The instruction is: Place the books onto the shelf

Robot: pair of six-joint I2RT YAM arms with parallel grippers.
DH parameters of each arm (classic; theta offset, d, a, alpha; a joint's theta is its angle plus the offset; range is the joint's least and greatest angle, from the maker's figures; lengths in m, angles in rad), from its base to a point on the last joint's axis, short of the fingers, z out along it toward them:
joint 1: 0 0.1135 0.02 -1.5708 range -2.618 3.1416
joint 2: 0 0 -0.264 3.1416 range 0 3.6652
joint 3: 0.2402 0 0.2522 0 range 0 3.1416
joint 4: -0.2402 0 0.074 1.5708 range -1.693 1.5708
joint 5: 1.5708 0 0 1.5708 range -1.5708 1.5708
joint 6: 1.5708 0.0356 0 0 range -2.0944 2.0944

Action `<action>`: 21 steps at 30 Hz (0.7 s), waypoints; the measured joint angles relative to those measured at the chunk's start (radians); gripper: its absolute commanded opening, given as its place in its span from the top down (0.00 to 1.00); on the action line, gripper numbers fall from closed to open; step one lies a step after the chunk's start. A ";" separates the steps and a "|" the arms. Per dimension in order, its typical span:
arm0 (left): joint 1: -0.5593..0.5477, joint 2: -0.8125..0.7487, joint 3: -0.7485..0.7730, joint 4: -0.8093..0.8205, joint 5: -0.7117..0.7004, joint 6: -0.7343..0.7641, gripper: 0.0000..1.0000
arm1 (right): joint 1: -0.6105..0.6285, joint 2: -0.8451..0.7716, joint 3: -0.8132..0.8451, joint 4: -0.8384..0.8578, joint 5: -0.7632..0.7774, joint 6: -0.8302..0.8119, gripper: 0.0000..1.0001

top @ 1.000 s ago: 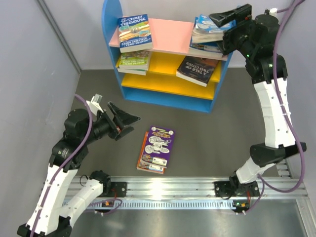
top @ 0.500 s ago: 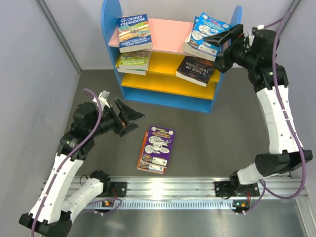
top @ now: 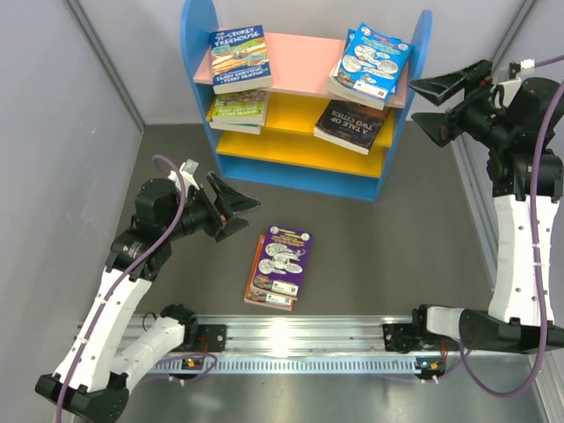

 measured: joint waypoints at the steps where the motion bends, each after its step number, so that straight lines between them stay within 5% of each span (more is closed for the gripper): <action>1: 0.000 -0.003 0.000 0.000 -0.001 0.000 0.04 | 0.006 0.000 -0.001 0.005 -0.010 -0.002 0.39; 3: 0.000 -0.006 0.000 0.000 -0.005 0.000 0.04 | 0.027 0.000 -0.005 0.019 -0.013 -0.007 0.64; 7: 0.000 -0.005 0.000 0.000 -0.018 -0.003 0.04 | 0.156 -0.002 -0.006 0.034 0.024 -0.024 0.97; 14: 0.000 0.019 0.011 0.005 -0.026 -0.009 0.05 | 0.365 0.039 -0.003 0.040 0.135 -0.049 1.00; 21: 0.000 0.031 0.049 -0.001 -0.043 -0.008 0.06 | 0.390 0.124 0.007 0.029 0.259 -0.063 1.00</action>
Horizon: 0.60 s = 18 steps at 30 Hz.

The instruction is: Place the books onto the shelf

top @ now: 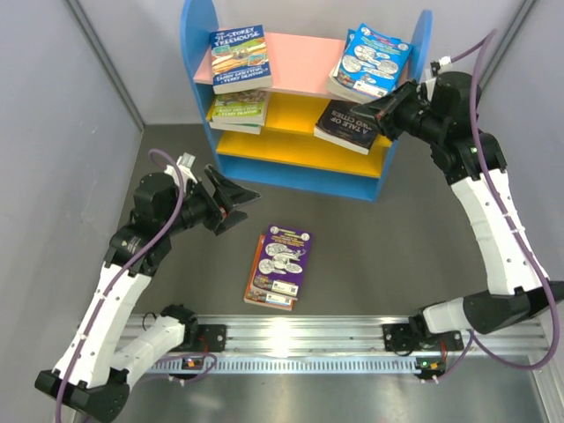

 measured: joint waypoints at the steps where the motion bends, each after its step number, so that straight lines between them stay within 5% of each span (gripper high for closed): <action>1: 0.000 0.000 0.004 -0.002 -0.004 0.000 0.06 | 0.000 0.012 0.008 -0.005 0.010 -0.002 1.00; 18: 0.000 -0.029 0.040 -0.055 -0.058 0.001 0.06 | -0.175 0.049 0.047 -0.045 0.052 -0.056 1.00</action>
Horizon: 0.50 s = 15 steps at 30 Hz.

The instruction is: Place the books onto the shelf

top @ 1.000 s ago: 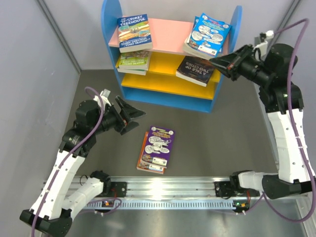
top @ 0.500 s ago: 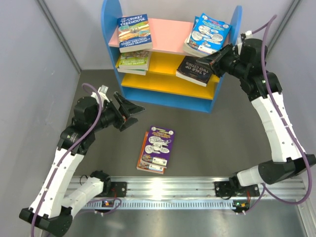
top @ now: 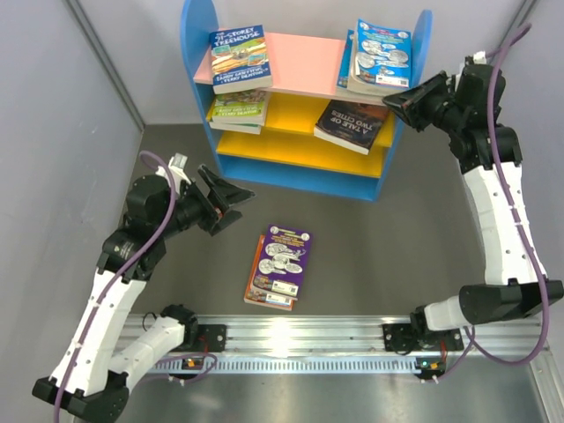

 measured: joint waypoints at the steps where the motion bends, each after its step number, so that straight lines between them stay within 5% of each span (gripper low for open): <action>1: 0.000 0.001 0.000 0.000 0.000 0.000 0.06 | 0.000 -0.002 -0.001 0.003 -0.006 -0.003 1.00; 5: 0.000 0.021 0.000 0.002 0.001 0.001 0.06 | 0.058 -0.066 -0.085 0.065 -0.048 -0.030 1.00; 11: 0.000 0.066 0.000 0.014 0.006 0.002 0.07 | 0.341 -0.253 -0.279 0.158 -0.061 -0.099 1.00; 15: 0.000 0.092 0.000 0.038 0.022 0.003 0.07 | 0.438 -0.297 -0.354 0.217 0.044 -0.117 1.00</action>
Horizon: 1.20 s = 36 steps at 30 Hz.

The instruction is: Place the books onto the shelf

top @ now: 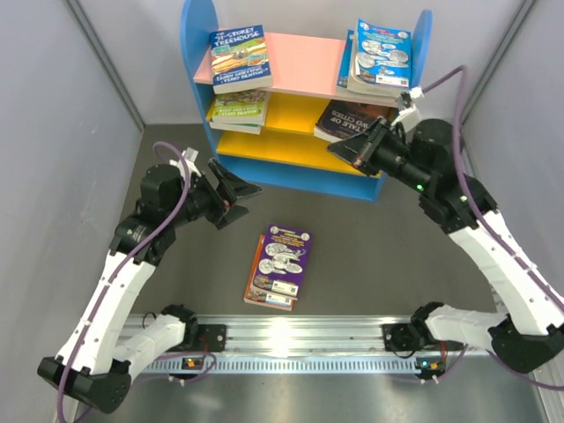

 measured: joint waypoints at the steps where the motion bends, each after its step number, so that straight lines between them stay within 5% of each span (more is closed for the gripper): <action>1: 0.000 0.006 0.000 0.005 0.005 0.000 0.07 | 0.017 0.013 0.000 0.004 0.038 -0.003 1.00; 9: 0.000 0.036 0.026 0.002 0.014 0.006 0.08 | 0.241 0.402 0.243 -0.035 0.455 -0.094 1.00; 15: 0.000 0.002 0.065 -0.039 0.010 0.024 0.08 | 0.274 0.595 0.329 -0.080 0.671 -0.098 1.00; 36: 0.000 -0.020 0.114 -0.207 0.033 0.086 0.09 | 0.282 0.790 0.449 0.052 1.169 -0.278 1.00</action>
